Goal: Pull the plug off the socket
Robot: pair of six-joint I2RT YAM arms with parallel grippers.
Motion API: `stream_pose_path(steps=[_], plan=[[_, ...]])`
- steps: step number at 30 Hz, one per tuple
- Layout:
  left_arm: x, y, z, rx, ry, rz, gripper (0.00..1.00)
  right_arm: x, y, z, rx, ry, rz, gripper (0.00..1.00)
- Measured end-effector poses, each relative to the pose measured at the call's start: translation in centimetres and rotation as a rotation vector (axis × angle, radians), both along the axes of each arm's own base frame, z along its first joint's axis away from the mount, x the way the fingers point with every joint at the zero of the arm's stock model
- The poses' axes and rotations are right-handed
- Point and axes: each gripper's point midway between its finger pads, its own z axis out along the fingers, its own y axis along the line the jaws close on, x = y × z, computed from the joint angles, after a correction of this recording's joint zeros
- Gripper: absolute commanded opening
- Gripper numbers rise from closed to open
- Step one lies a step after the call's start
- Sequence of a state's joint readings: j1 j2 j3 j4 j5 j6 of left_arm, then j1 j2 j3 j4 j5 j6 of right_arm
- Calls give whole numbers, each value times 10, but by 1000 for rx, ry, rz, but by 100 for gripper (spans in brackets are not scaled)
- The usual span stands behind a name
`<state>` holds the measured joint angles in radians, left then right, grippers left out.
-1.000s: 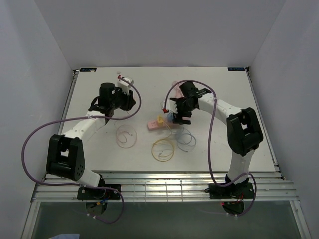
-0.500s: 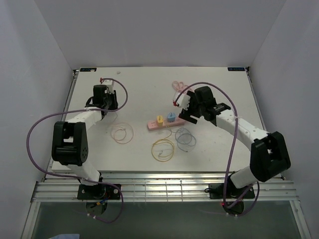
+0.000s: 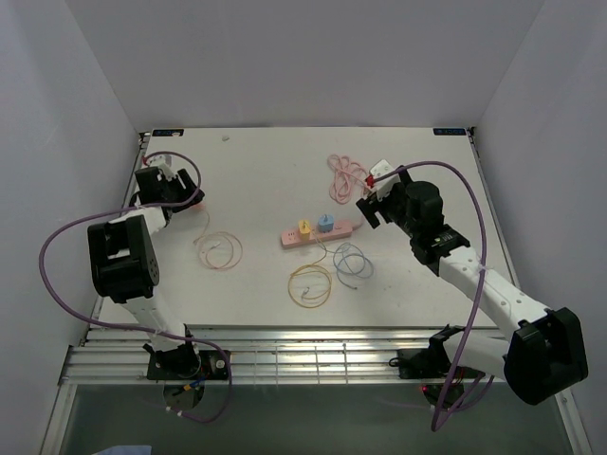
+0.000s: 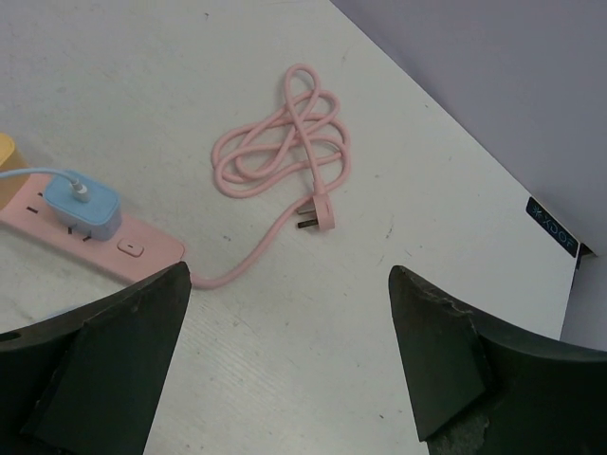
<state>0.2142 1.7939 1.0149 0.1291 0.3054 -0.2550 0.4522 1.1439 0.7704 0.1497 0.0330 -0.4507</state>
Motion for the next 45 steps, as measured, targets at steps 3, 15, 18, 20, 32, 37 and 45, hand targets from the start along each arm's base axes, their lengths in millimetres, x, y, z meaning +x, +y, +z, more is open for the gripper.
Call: stream_pose_path(steps=[3,15,18,20,32,37,45], plan=[[-3,-8,-2,-24,-1,-30,94,-1,-3,1,36,5,-21,90],[-18,-16,39,-33,-63,-36,98,-5,-3,17,192,19,-70,90],[-21,-17,80,-20,-150,-30,98,-8,0,17,224,40,-59,90],[-25,-18,108,-17,-211,-29,98,-13,6,18,242,57,-27,90],[-56,-106,169,-29,-362,-259,98,-48,52,27,376,202,225,90],[-95,-188,123,-67,-267,-503,98,-82,86,25,391,278,390,90],[-118,-226,89,-83,-188,-621,98,-80,88,13,186,157,506,90]])
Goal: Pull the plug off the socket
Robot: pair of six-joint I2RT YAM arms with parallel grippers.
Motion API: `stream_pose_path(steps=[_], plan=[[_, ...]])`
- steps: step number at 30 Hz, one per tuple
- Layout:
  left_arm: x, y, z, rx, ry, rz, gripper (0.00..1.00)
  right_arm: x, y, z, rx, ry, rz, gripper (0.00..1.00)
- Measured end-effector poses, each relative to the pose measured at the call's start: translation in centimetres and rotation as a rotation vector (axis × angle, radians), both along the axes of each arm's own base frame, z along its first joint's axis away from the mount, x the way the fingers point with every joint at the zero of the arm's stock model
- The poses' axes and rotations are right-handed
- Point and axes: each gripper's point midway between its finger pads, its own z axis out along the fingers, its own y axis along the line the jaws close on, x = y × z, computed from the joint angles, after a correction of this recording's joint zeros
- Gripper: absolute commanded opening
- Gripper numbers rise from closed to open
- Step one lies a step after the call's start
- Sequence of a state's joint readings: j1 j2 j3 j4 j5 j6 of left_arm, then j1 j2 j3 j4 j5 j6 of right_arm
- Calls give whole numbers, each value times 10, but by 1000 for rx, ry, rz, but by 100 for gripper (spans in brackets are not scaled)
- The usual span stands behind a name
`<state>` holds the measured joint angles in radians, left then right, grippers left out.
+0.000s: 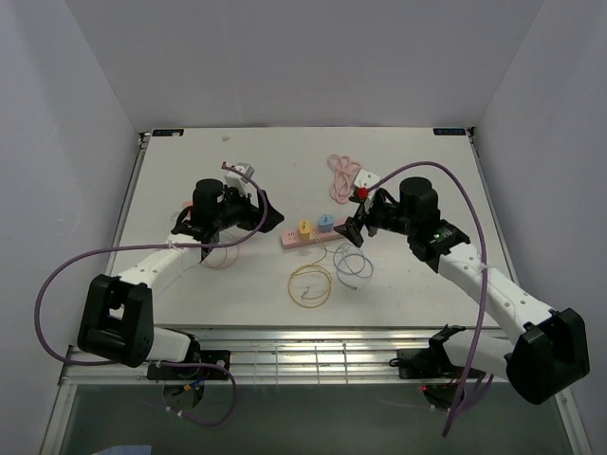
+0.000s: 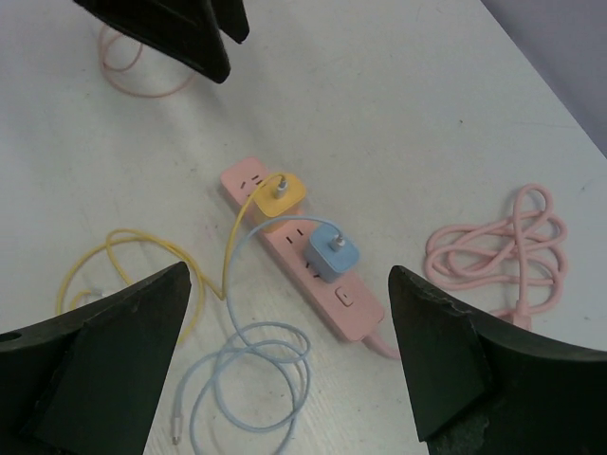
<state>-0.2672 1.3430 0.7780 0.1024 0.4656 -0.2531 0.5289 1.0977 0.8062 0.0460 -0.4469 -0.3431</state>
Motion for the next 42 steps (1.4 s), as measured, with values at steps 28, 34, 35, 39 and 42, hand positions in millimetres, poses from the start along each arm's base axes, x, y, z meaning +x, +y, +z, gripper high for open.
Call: stream_pose_path(steps=[28,34,35,39,42], plan=[[-27,-36,-84,115,79,-193,98,-48,66,-35,-86,257,253,90],[-8,-49,-82,223,-65,-393,98,-46,67,-51,-129,309,254,90],[-7,-51,-86,234,-68,-423,98,-46,67,-52,-133,309,256,90],[-15,-52,-111,265,-38,-513,98,-45,67,-51,-136,297,259,90],[-21,-50,-119,280,-23,-543,98,-44,67,-50,-138,294,249,90]])
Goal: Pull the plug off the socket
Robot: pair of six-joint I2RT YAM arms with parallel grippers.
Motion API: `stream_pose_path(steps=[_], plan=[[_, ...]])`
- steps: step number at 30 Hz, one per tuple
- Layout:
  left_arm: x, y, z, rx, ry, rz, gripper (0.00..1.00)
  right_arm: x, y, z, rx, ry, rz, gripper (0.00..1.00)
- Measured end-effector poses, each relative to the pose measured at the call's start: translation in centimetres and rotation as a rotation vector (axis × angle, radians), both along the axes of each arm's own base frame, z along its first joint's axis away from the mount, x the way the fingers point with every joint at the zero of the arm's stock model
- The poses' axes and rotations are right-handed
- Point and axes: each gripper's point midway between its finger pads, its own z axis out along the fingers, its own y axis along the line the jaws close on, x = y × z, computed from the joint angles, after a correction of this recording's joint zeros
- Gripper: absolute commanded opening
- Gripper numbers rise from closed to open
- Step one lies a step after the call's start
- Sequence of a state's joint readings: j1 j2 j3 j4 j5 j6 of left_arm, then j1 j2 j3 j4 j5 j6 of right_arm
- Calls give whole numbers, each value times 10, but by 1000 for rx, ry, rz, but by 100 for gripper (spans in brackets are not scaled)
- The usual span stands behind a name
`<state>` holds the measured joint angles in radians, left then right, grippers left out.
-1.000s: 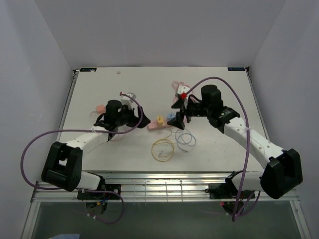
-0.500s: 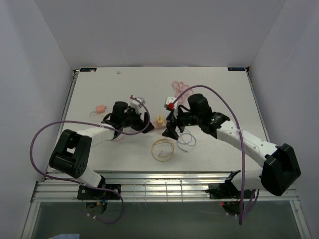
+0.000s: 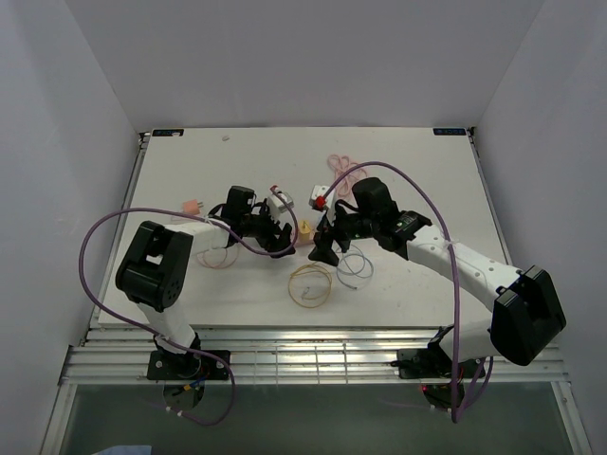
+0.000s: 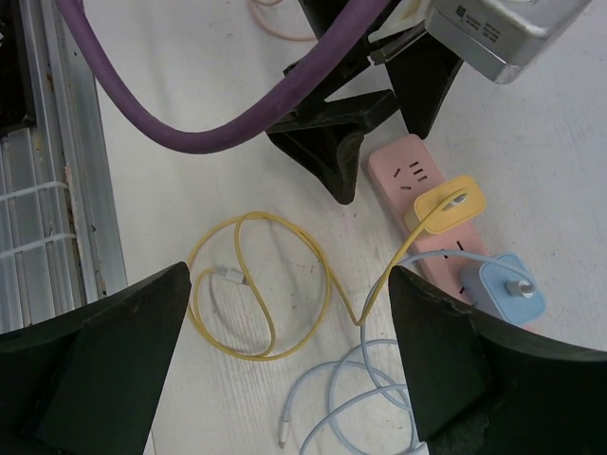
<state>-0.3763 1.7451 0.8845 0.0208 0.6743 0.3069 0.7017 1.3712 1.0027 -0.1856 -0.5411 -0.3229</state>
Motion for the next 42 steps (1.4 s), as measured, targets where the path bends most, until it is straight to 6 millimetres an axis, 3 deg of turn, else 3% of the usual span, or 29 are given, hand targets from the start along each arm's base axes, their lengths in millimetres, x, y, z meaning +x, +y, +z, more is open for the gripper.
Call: stream_pose_path(steps=[8,13,27,37,42], plan=[[4,-5,2,-9,-30,-41,94,14,0,4,15,5,-99,90],[7,-6,-9,8,-26,-72,88,20,3,10,43,13,-142,90],[2,-16,-11,29,-55,-89,40,22,-7,-13,29,68,-253,90],[-4,-30,-11,35,-72,-42,29,25,-32,-20,17,21,-373,90],[-4,-37,-11,44,-90,-22,15,16,-34,-20,42,16,-352,91]])
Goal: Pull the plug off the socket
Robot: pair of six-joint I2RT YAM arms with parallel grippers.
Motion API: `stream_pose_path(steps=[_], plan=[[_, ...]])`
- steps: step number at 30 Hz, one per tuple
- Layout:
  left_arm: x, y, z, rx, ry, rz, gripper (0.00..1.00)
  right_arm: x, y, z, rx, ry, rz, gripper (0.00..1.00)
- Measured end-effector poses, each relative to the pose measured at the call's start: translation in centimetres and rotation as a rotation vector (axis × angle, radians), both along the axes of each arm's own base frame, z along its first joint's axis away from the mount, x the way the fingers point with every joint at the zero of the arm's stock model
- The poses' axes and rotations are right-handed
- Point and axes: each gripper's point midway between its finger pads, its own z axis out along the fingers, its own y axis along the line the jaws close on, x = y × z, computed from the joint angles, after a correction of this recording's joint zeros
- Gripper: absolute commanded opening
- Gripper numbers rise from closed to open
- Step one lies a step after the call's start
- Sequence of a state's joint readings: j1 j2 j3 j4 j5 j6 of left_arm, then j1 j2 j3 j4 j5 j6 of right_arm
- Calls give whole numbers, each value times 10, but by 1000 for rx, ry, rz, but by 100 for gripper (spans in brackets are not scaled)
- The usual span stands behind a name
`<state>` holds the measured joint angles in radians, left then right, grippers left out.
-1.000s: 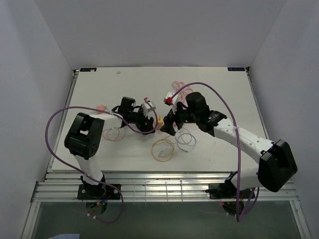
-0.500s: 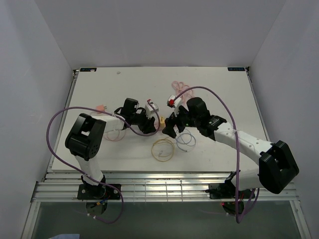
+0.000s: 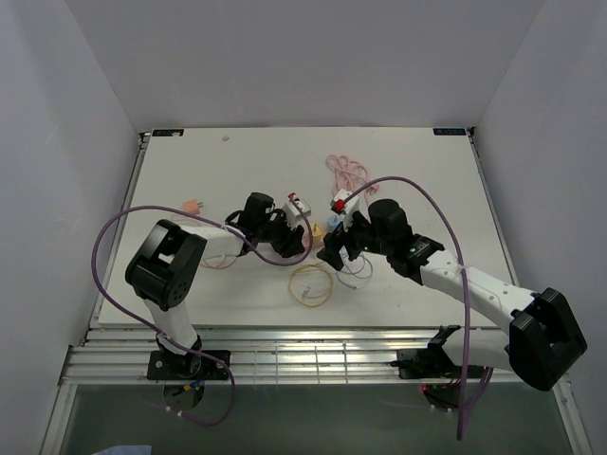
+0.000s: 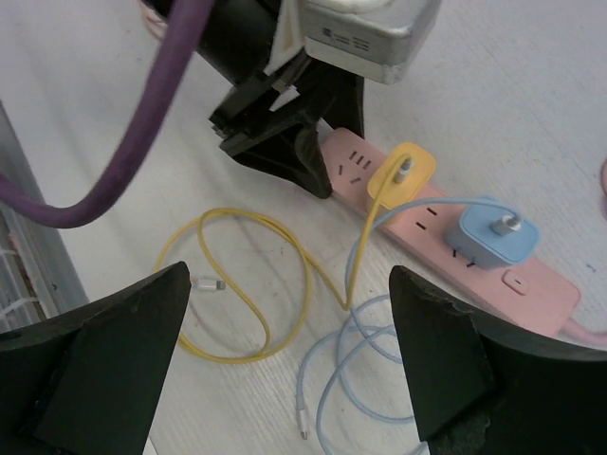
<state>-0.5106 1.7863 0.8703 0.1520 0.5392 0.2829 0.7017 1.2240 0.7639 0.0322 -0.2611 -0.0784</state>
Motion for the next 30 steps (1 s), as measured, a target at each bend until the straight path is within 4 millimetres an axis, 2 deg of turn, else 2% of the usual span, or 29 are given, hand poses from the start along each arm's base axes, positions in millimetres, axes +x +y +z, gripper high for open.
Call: stream_pose_path(steps=[6,10,16,20,27,28,30], plan=[[-6,-4,1,-7,-30,11,13,-26,12,10,116,-32,136,92],[-12,-6,1,-8,-43,6,11,-28,24,5,142,-9,175,91],[-13,-7,1,-13,-42,14,4,-13,27,-38,77,82,94,92],[-14,-7,1,-16,-35,18,3,-4,25,-60,40,125,33,93],[-14,-7,1,-19,-33,19,3,12,21,-72,14,117,-54,100],[-14,-7,1,-19,-33,19,3,14,21,-73,13,114,-67,96],[-14,-8,1,-20,-33,18,2,20,20,-74,12,101,-91,94]])
